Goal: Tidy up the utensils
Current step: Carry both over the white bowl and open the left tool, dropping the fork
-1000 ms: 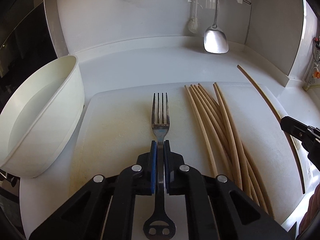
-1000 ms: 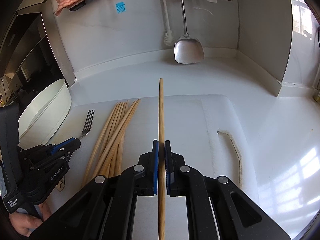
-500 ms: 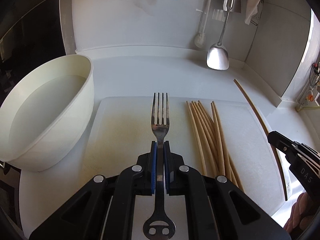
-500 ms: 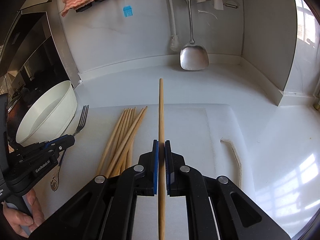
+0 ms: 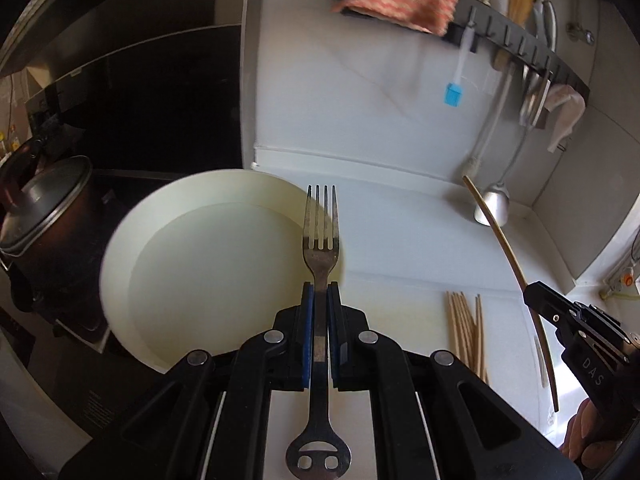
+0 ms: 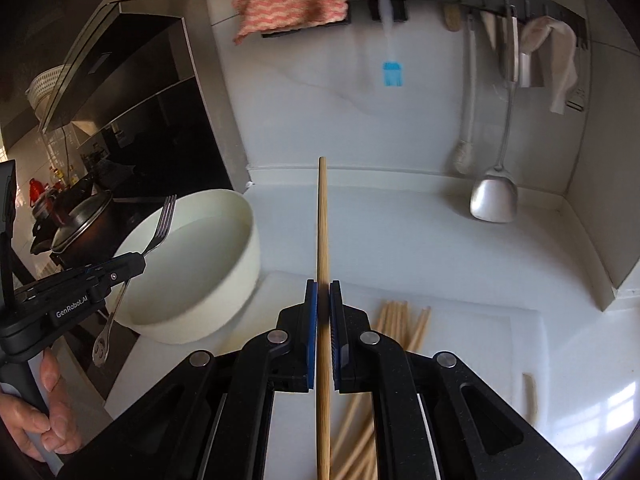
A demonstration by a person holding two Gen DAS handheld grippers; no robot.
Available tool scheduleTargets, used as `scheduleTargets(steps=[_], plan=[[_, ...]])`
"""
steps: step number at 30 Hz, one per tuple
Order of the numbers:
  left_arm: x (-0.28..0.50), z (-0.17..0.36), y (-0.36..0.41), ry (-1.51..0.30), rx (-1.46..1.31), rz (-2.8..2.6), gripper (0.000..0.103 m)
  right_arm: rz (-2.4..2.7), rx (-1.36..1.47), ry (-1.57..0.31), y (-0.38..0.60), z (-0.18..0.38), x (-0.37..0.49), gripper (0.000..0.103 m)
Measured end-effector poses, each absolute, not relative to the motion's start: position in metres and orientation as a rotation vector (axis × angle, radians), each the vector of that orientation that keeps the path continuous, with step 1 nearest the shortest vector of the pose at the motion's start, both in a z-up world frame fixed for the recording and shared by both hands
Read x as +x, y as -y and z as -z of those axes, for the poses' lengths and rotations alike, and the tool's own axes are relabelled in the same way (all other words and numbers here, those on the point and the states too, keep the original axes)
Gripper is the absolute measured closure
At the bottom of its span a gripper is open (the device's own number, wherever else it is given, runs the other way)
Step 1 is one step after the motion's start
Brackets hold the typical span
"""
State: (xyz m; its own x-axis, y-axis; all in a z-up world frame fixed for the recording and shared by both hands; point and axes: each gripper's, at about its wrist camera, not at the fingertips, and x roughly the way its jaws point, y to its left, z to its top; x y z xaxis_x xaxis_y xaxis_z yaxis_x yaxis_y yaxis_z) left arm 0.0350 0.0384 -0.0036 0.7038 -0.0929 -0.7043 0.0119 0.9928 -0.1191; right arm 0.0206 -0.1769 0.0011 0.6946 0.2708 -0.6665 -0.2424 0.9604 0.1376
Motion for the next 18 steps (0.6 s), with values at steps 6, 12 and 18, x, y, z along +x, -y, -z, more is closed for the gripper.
scheduleTargets(steps=[6,12,18], plan=[[0.071,-0.007,-0.117,-0.789,-0.104,-0.003,0.096,-0.355,0.046,-0.787,0.079,0.004,0.06,0.097],[0.111,0.02,-0.162,-0.86,-0.097,0.027,0.096,-0.347,0.088,-0.854,0.007,0.027,0.097,0.097],[0.139,0.047,-0.178,-0.915,-0.103,0.032,0.096,-0.314,0.104,-0.936,-0.021,0.059,0.123,0.097]])
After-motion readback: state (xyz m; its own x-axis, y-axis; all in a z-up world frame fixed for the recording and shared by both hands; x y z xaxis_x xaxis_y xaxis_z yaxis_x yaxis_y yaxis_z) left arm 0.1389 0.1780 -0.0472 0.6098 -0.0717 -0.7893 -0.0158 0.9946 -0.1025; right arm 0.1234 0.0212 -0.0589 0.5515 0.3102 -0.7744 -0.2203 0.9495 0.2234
